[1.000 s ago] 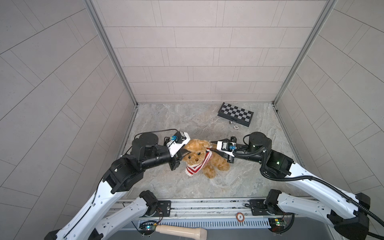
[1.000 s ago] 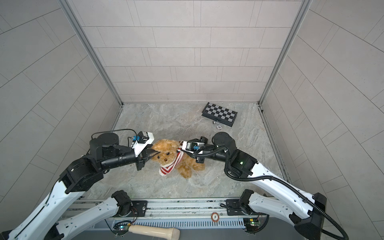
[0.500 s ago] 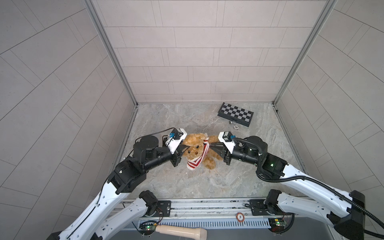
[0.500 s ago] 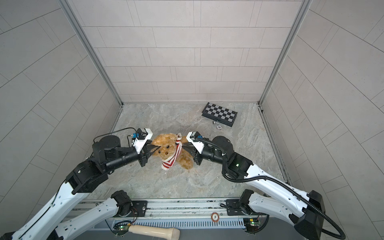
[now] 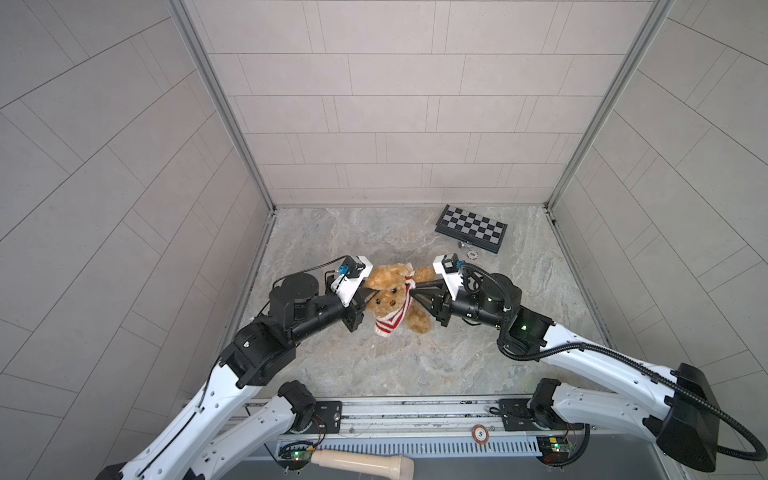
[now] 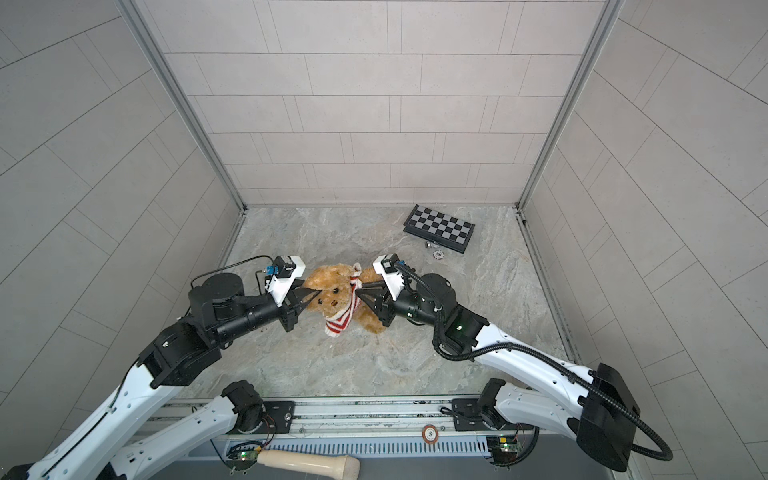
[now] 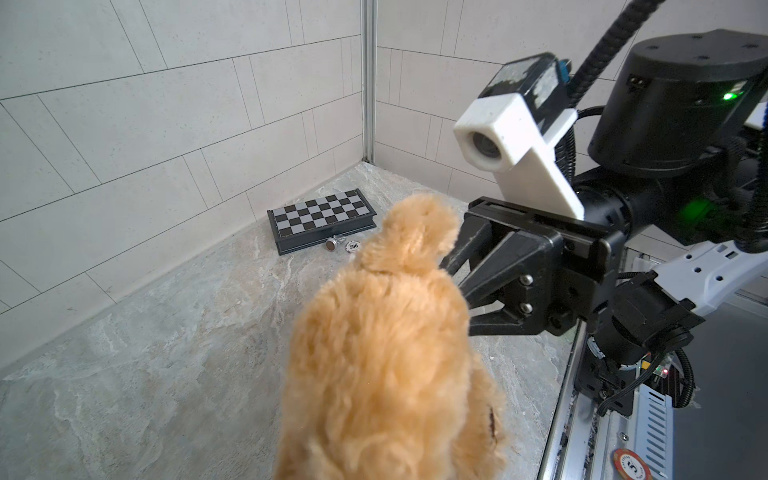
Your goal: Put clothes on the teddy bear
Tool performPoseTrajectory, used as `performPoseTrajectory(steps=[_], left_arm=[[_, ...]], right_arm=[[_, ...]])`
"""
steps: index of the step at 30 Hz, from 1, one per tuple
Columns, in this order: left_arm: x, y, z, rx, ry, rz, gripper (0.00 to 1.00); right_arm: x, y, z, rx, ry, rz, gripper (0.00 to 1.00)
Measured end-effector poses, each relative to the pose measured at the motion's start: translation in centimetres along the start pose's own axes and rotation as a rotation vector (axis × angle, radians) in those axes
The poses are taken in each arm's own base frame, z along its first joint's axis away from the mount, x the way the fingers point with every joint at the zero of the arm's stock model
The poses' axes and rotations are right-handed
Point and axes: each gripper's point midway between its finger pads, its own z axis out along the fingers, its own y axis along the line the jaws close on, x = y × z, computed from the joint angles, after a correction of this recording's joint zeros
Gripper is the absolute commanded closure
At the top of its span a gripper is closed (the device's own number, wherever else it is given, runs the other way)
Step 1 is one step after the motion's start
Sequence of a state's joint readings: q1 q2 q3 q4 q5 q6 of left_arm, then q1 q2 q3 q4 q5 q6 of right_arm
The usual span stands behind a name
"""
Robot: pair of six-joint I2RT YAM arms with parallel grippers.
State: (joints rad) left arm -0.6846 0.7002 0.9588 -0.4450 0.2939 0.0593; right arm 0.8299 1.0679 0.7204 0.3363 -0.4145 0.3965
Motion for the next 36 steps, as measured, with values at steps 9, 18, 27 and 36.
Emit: performPoseTrajectory(steps=[9, 18, 27, 36], left_arm=[[0.0, -0.2, 0.1, 0.012, -0.005, 0.000, 1.00], [-0.2, -0.1, -0.3, 0.008, -0.022, 0.007, 1.00], [-0.2, -0.9, -0.4, 0.057, -0.025, 0.029, 1.00], [0.0, -2.1, -0.9, 0.119, -0.026, 0.045, 1.00]], right_arm=[[0.0, -0.3, 0.2, 0.011, -0.006, 0.023, 1.00], [-1.4, -1.2, -0.9, 0.044, -0.053, 0.016, 1.00], [-2.5, -4.0, -3.1, 0.152, -0.092, 0.035, 1.00], [-1.8, -7.0, -4.0, 0.259, -0.074, 0.103, 1.00]])
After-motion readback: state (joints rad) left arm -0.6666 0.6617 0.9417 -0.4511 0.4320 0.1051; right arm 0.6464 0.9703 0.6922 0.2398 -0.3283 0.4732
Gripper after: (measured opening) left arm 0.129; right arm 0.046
